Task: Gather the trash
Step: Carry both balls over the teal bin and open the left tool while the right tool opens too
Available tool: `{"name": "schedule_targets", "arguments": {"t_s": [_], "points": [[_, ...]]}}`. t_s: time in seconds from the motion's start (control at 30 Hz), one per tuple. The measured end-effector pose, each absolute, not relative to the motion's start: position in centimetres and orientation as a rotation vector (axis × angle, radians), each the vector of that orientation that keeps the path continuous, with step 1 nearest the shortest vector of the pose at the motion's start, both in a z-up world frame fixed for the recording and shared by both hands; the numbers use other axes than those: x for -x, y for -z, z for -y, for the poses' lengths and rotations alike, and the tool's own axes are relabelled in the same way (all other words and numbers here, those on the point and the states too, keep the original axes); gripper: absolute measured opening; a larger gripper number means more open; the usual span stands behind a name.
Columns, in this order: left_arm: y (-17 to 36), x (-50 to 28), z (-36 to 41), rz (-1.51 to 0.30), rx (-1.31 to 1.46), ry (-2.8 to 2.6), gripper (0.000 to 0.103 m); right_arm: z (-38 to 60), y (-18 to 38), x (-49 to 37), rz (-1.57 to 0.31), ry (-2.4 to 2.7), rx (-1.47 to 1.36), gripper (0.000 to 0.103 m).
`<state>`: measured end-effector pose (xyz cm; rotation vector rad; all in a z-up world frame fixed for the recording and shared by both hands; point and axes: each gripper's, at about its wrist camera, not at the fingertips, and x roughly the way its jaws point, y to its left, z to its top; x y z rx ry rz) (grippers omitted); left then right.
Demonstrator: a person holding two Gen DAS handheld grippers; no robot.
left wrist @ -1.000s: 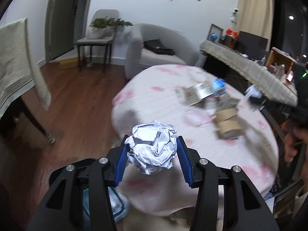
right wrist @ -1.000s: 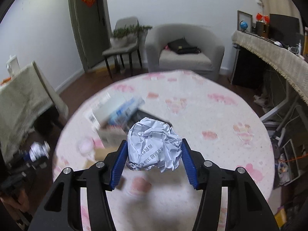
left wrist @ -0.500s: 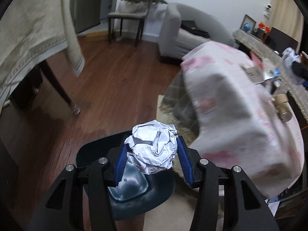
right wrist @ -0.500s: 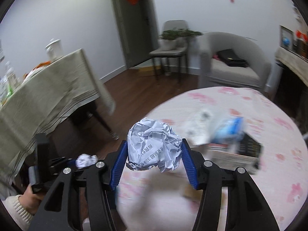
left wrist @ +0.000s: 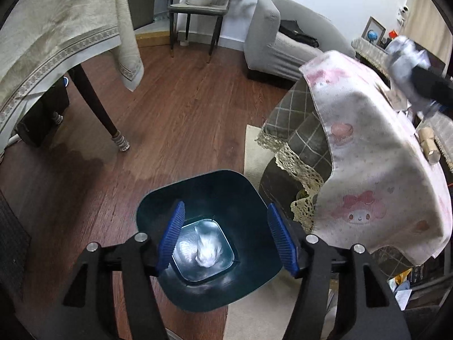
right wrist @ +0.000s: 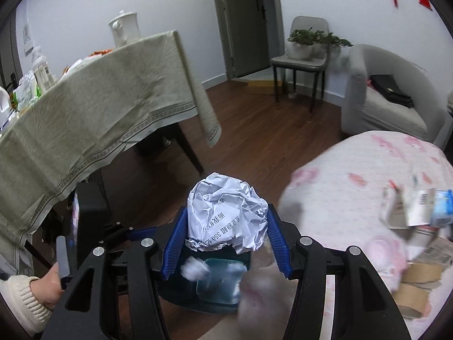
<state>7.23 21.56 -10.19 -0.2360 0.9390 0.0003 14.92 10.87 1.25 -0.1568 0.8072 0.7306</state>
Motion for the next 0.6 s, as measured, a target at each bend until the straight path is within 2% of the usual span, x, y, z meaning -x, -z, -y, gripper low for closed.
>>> {"name": "schedule_targets", "arguments": {"t_s": [0.37,0.47,0.6], "points": [[6.6,-4.1,-25.7,-0.836,0.281,-0.063,0.064,-16.5,3.7,-14.4,-0.916,-0.764,0.251,0.056],[5.6,-3.4,-26.6,-0.813,0.290,-0.067,0.061,-17.7,5.1,-14.3,-0.950,-0.768,0.273,0.056],[4.4,-2.6,-27.4,-0.790,0.295,-0.066,0.052,-19.2,7.5,-14.3,-1.008,-0.764,0.313,0.056]]}}
